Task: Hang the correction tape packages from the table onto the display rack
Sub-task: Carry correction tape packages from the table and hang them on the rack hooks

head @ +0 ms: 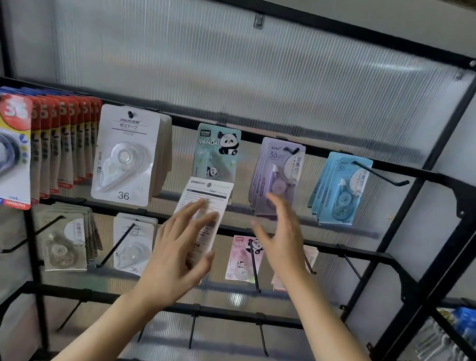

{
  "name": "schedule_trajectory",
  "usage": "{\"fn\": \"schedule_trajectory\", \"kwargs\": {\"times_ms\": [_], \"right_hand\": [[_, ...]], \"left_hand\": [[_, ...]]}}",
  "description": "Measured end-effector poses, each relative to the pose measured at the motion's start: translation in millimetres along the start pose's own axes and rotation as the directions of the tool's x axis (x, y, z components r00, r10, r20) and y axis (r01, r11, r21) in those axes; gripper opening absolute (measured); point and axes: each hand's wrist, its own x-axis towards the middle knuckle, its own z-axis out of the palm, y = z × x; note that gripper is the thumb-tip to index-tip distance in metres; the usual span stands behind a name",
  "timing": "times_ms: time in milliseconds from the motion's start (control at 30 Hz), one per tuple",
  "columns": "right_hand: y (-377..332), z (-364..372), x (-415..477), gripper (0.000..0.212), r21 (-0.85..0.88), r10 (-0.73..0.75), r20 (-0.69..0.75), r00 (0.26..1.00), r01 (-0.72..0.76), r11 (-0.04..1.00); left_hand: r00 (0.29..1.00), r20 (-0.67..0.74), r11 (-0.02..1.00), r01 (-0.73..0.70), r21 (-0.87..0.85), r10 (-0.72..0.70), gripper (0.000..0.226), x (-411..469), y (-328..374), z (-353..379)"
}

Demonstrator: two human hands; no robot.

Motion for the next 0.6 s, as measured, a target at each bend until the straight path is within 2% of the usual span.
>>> {"fn": "schedule_trajectory", "kwargs": {"times_ms": [67,167,233,300,367,500,600], "right_hand": [[-13.6,-0.5,-11.8,0.049,0.252,0.104,0.218,0.970,-0.159,0.955],[-30.9,5.0,-22.0,0.032,0.620,0.078,0.409,0.909,-0.340,0.707],[-37.1,7.8,-26.1,0.026,0.699,0.092,0.438,0.894,-0.404,0.590],[-41.7,8.9,-29.6,0.023,0.731,0.106,0.434,0.895,-0.419,0.538],[-45.5,7.1,-31.4,0.020,0.742,0.114,0.424,0.898,-0.417,0.524],[-48.8,9.3,-30.4,0.020,0.682,0.164,0.365,0.917,-0.383,0.624],[-48.7,10.6,-31.0,0.025,0.664,0.210,0.293,0.933,-0.356,0.657]], "left_hand": [[0.999,0.009,0.999,-0.041,-0.032,0.041,0.051,-1.3,4.9,3.4],[0.997,0.015,0.996,-0.078,-0.040,0.079,0.054,-2.0,13.2,9.3],[0.998,-0.010,0.996,-0.069,-0.055,0.069,0.057,-1.4,16.7,10.8],[0.998,-0.025,0.997,-0.057,-0.047,0.056,0.062,-0.5,17.8,10.6],[0.998,-0.022,0.998,-0.055,-0.017,0.054,0.067,-0.3,17.7,10.2],[0.999,-0.012,0.998,-0.043,0.049,0.044,0.072,-3.4,16.6,10.8],[1.000,-0.004,0.995,0.024,0.098,-0.024,0.080,-7.9,18.0,12.1]]}}
